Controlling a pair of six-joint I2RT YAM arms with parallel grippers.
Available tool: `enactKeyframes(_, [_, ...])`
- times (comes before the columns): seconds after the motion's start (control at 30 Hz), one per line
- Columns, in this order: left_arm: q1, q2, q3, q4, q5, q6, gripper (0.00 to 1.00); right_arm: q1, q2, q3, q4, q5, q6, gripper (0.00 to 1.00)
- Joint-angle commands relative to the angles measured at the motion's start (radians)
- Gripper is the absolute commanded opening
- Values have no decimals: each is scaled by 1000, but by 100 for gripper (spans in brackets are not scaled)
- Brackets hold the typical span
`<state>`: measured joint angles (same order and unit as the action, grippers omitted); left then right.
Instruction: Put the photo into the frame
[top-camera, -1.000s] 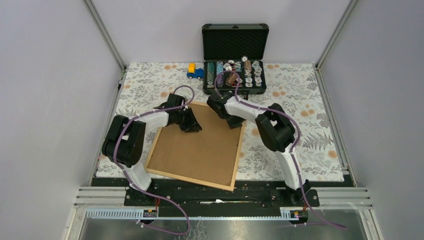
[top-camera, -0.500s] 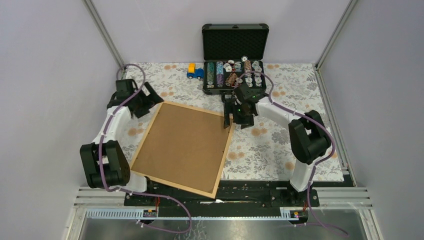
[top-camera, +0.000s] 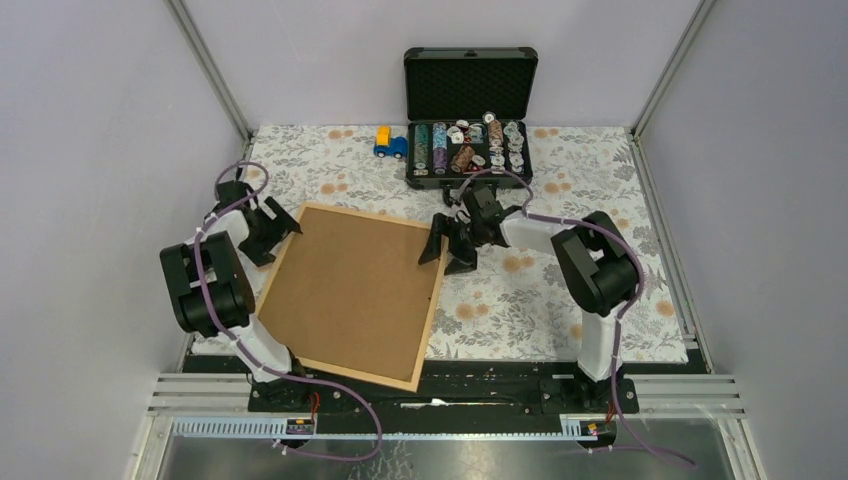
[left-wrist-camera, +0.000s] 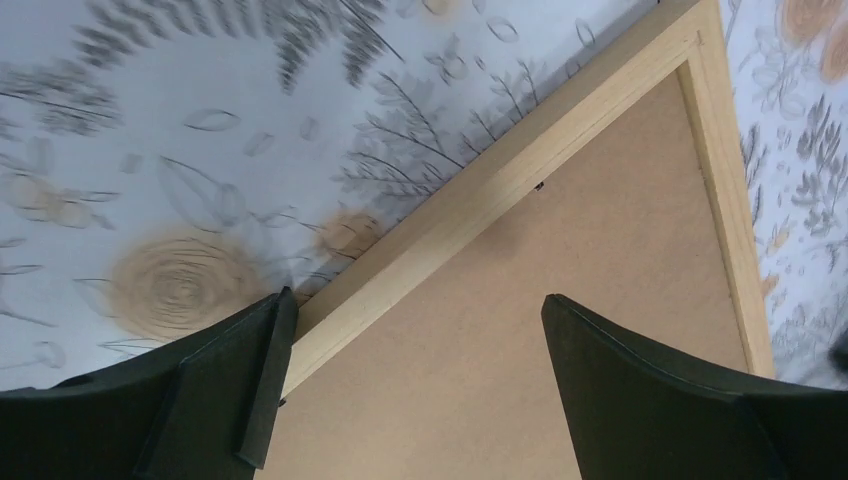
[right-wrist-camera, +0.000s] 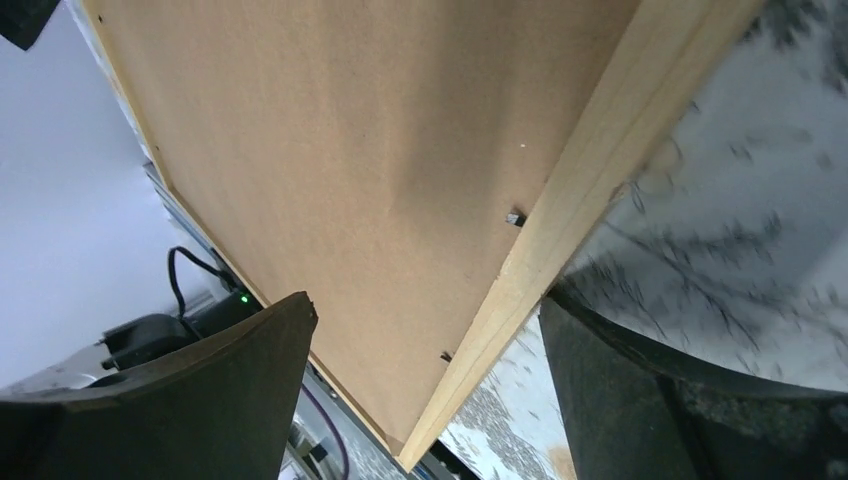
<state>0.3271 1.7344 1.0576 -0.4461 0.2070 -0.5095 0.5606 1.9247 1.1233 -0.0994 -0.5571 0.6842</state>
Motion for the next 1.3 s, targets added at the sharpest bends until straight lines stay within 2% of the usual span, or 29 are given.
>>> enactKeyframes(0.0, [34, -60, -95, -2, 48, -59, 98, 64, 168, 134, 68, 12, 28, 90])
enactKeyframes(0.13, [95, -154, -171, -26, 54, -86, 98, 87, 315, 371, 71, 46, 47, 89])
enactKeyframes(0.2, [118, -189, -181, -49, 48, -81, 98, 95, 403, 543, 65, 46, 54, 89])
enactKeyframes(0.37, [152, -261, -252, -52, 59, -129, 99, 114, 625, 957, -50, 93, -3, 89])
enactKeyframes(0.47, [155, -294, -327, -41, 132, -186, 98, 115, 739, 1192, -162, 94, -26, 89])
enactKeyframes(0.6, [155, -369, -416, -26, 203, -236, 98, 114, 722, 1289, -271, 113, -79, 91])
enactKeyframes(0.67, [152, -418, -446, -40, 219, -247, 99, 109, 665, 1308, -391, 171, -134, 93])
enactKeyframes(0.77, [118, -529, -515, -8, 268, -282, 99, 91, 527, 1266, -546, 269, -192, 100])
enactKeyframes(0.83, [31, -609, -555, 33, 276, -328, 99, 72, 424, 1190, -638, 331, -218, 100])
enactKeyframes(0.9, [-83, -676, -578, 52, 262, -378, 99, 52, 313, 1051, -692, 411, -243, 100])
enactKeyframes(0.97, [-153, -731, -580, 32, 243, -388, 99, 25, 192, 855, -718, 450, -250, 100])
enactKeyframes(1.13, [-157, -833, -445, -132, 5, -257, 99, -65, -160, 324, -526, 343, -198, 100])
enactKeyframes(1.27, [-160, -816, -347, -102, -34, -244, 99, -126, -297, 75, -407, 336, -108, 98])
